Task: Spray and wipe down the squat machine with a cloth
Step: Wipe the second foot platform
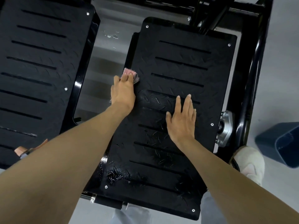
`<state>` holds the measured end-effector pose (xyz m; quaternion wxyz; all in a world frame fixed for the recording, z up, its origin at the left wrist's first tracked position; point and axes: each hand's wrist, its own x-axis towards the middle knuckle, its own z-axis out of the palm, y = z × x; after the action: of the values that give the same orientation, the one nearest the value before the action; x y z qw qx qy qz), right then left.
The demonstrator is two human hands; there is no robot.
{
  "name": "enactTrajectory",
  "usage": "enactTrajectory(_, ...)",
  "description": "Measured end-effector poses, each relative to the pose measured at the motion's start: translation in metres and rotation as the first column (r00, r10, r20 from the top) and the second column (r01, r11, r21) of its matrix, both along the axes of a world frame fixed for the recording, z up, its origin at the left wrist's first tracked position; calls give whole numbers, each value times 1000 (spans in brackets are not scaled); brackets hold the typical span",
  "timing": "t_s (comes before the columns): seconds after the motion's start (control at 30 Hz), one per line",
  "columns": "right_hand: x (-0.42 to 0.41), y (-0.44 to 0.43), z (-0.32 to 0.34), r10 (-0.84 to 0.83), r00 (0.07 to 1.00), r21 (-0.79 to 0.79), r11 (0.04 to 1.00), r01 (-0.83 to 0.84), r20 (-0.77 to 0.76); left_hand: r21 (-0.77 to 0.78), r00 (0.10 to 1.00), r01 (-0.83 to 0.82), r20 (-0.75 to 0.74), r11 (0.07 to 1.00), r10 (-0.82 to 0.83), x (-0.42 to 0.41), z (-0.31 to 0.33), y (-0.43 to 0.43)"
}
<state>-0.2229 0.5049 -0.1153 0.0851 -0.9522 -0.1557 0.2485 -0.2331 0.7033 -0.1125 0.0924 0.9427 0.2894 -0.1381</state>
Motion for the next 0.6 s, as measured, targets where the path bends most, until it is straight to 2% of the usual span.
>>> enactTrajectory(0.2, 14, 16, -1, 8, 1000, 9, 1000, -8, -4, 15, 992, 124, 23, 992, -125, -24, -6, 6)
enactTrajectory(0.3, 20, 23, -3, 28, 1000, 18, 999, -28, -1, 46, 991, 126, 45, 991, -128, 2, -10, 18)
enactTrajectory(0.6, 34, 20, -7, 68, 998, 17, 998, -68, -14, 86, 994, 103, -51, 991, -98, 93, -7, 38)
